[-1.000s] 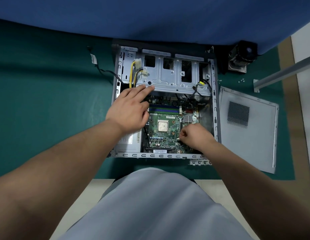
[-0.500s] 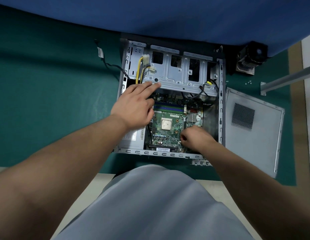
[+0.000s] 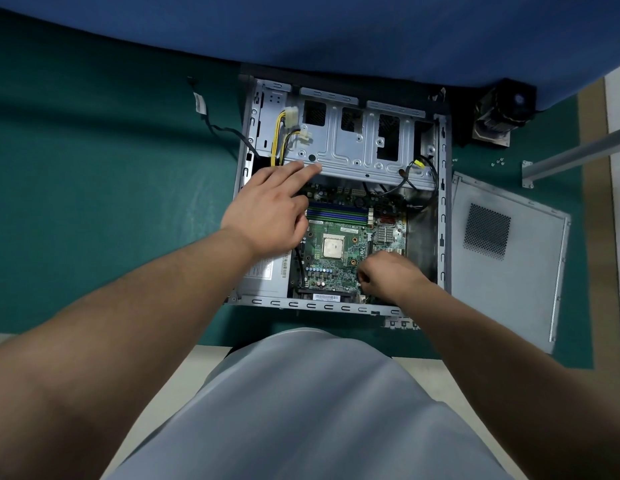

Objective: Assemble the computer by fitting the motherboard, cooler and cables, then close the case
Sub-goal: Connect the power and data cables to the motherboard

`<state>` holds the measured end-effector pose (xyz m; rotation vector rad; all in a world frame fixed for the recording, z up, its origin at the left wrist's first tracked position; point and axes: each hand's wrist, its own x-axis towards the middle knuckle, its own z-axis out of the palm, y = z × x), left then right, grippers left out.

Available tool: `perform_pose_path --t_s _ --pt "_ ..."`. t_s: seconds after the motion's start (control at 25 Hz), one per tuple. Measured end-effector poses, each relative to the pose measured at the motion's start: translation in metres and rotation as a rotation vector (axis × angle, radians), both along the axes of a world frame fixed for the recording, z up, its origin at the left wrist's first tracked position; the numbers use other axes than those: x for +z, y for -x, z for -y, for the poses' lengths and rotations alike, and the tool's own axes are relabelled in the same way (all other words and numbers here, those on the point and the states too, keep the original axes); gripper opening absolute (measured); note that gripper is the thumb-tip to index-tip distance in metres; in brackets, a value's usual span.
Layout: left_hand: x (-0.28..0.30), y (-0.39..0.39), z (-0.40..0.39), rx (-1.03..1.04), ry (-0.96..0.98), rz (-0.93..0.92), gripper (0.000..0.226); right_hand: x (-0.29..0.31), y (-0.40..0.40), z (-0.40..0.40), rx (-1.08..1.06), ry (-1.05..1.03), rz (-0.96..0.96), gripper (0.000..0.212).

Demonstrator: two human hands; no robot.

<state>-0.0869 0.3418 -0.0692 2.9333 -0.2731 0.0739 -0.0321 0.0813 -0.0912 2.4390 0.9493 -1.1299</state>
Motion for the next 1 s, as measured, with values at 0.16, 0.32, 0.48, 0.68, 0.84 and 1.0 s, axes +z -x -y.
perform_pose_path --t_s 0.16,0.32,0.48,0.68,0.84,1.0 --pt "-0.0001 0.0002 0.0001 -0.001 -0.005 0.001 0.036 -0.0022 0.0000 0.0014 0.018 -0.003 0.021 0.008" --pt "0.0010 0.0006 0.0003 -0.001 -0.005 -0.009 0.037 -0.0044 0.0009 0.0007 0.060 -0.005 0.026 0.008" --pt "0.0013 0.0011 0.0006 0.002 -0.002 -0.015 0.038 -0.0069 0.0016 -0.0004 0.099 -0.017 0.038 0.009" --pt "0.0010 0.0007 0.0005 0.006 -0.007 -0.025 0.039 -0.0052 0.0015 -0.0027 0.147 -0.004 0.040 0.009" --pt "0.0007 0.0008 0.0001 0.004 -0.009 -0.017 0.040 -0.0053 0.0025 -0.0031 0.152 0.026 0.063 0.009" --pt "0.0005 0.0003 -0.0003 0.002 -0.006 -0.021 0.041 -0.0056 0.0025 -0.0030 0.138 0.025 0.050 0.009"
